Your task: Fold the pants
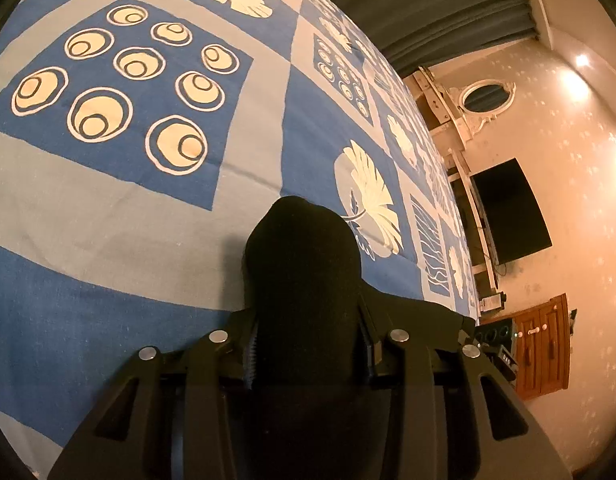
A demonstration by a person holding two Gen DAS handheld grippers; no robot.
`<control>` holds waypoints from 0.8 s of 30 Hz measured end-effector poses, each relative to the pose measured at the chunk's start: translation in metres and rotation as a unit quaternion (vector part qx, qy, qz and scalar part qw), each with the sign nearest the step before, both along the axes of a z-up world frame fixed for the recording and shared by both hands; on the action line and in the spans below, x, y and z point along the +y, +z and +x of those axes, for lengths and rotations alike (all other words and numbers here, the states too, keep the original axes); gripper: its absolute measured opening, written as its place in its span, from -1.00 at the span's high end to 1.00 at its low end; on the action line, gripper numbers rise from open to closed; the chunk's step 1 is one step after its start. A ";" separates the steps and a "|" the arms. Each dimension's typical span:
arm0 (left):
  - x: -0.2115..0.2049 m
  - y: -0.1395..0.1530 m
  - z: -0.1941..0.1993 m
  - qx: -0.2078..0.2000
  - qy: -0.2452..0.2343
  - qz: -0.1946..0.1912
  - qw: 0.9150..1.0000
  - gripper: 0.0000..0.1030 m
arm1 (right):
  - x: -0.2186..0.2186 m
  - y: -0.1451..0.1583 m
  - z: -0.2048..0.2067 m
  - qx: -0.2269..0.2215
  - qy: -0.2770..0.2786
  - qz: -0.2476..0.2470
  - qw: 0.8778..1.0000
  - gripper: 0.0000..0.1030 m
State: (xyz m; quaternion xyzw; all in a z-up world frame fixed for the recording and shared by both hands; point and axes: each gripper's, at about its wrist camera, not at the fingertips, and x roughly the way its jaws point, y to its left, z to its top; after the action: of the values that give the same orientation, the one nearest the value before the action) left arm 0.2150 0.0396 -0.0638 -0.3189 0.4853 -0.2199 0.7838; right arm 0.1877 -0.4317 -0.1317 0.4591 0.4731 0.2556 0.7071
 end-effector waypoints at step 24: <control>-0.019 0.006 -0.148 -0.021 -0.056 0.000 0.998 -0.36 | 0.026 0.036 -0.110 0.002 0.082 -0.143 0.986 -0.21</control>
State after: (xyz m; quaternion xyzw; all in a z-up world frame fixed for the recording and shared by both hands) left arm 0.0673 0.0208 -0.0573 -0.2860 0.4857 -0.2704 0.7805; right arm 0.0780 -0.4057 -0.0958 0.3136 0.5422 0.2418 0.7411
